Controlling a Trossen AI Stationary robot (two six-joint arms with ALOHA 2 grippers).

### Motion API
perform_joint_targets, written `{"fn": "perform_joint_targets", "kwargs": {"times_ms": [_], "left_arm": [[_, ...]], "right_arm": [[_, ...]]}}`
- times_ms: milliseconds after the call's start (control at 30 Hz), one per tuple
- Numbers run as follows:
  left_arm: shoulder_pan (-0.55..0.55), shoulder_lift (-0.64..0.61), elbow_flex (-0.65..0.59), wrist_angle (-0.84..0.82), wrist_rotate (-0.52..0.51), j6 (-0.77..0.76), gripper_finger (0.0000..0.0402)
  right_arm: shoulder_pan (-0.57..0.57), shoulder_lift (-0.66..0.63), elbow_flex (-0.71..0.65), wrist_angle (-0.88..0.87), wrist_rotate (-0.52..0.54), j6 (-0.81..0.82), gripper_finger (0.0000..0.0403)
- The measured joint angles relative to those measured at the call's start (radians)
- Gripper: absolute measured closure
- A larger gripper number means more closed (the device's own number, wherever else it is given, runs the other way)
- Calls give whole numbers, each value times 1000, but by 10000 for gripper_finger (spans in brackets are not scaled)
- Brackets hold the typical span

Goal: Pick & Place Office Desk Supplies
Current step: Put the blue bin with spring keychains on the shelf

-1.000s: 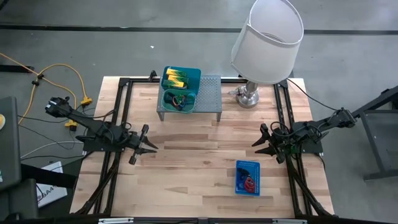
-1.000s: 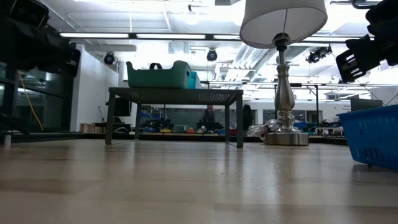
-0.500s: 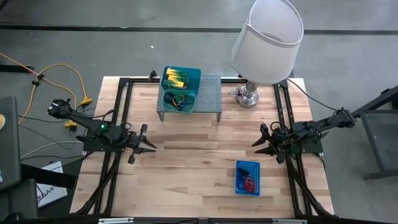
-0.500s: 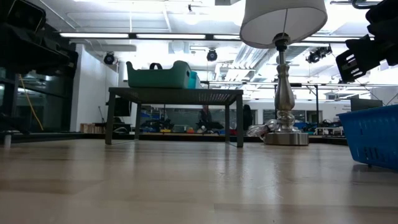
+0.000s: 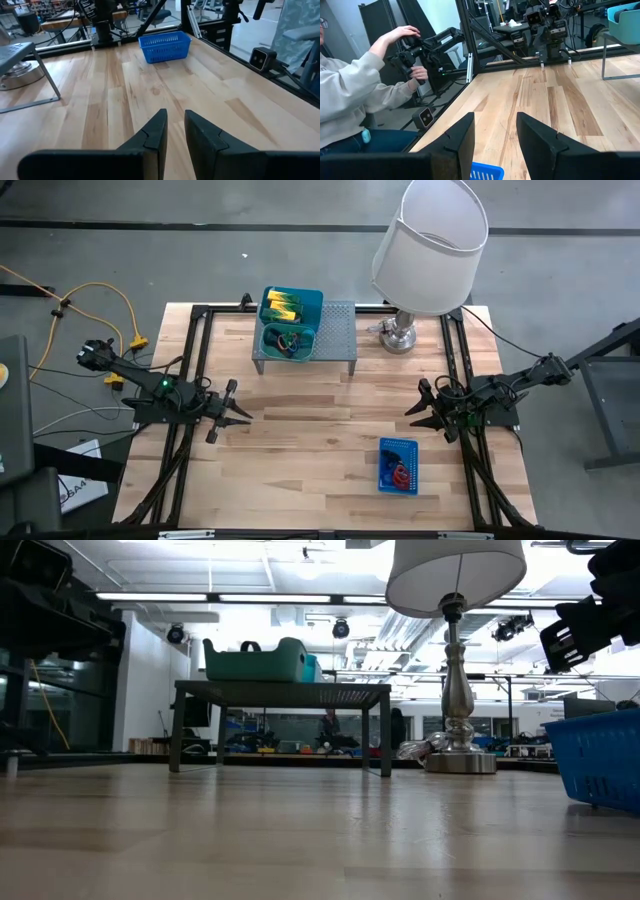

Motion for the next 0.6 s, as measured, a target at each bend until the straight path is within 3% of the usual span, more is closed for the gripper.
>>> {"fn": "perform_joint_targets", "kwargs": {"times_ms": [600], "left_arm": [[0, 0, 0, 0, -2, -3, 341]], "right_arm": [[0, 0, 0, 0, 0, 0, 269]]}}
